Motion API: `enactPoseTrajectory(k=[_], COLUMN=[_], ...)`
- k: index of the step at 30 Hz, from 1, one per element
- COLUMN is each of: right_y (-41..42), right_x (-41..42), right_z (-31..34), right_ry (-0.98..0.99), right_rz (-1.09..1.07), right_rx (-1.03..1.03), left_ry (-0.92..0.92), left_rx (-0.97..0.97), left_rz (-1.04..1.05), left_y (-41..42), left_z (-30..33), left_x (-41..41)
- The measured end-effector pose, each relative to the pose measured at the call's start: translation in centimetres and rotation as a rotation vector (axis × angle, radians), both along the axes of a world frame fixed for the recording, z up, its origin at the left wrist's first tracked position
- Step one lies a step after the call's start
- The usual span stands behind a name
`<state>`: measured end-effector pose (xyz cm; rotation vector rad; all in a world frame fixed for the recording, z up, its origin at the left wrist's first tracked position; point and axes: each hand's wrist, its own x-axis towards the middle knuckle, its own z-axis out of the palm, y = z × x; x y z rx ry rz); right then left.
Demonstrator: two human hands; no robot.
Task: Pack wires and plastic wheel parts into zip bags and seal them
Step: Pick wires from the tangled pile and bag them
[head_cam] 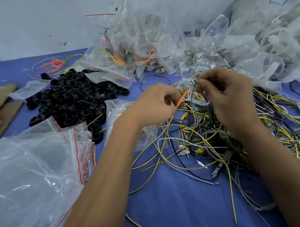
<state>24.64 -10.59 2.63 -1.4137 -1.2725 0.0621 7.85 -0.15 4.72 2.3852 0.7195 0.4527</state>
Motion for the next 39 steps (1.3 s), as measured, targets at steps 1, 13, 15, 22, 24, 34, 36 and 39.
enactPoseTrajectory(k=[1,13,15,22,24,34,36,39], right_y=[0.1,0.1,0.0,0.1,0.1,-0.4,-0.4,-0.3], right_x=[0.1,0.3,0.2,0.1,0.0,-0.9,-0.7,-0.2], right_z=[-0.1,0.1,0.2,-0.2,-0.2,0.2,0.2,0.4], right_ry=[0.035,0.411,0.485,0.373,0.33,-0.055,0.046,0.078], right_rz=[0.001,0.067,0.071,0.038,0.038,0.02,-0.001,-0.101], right_rx=[-0.012,-0.183,-0.191,-0.307,-0.296,-0.265,-0.202,-0.149], left_ry=[-0.011,-0.295,-0.31,-0.383,-0.345,-0.275,-0.297,-0.364], left_rx=[-0.049,0.206,0.203,0.115,0.119,0.194,0.125,-0.061], left_rz=[0.007,0.04,0.042,0.015,-0.001,0.126,0.181,0.283], left_y=[0.0,-0.6,-0.7,-1.0,-0.9,0.5,0.8,1.0], left_z=[0.0,-0.3,-0.6,-0.8,-0.8,-0.3,-0.3,-0.5], left_x=[-0.1,0.7,1.2,1.6,1.6,0.6,0.3,-0.1])
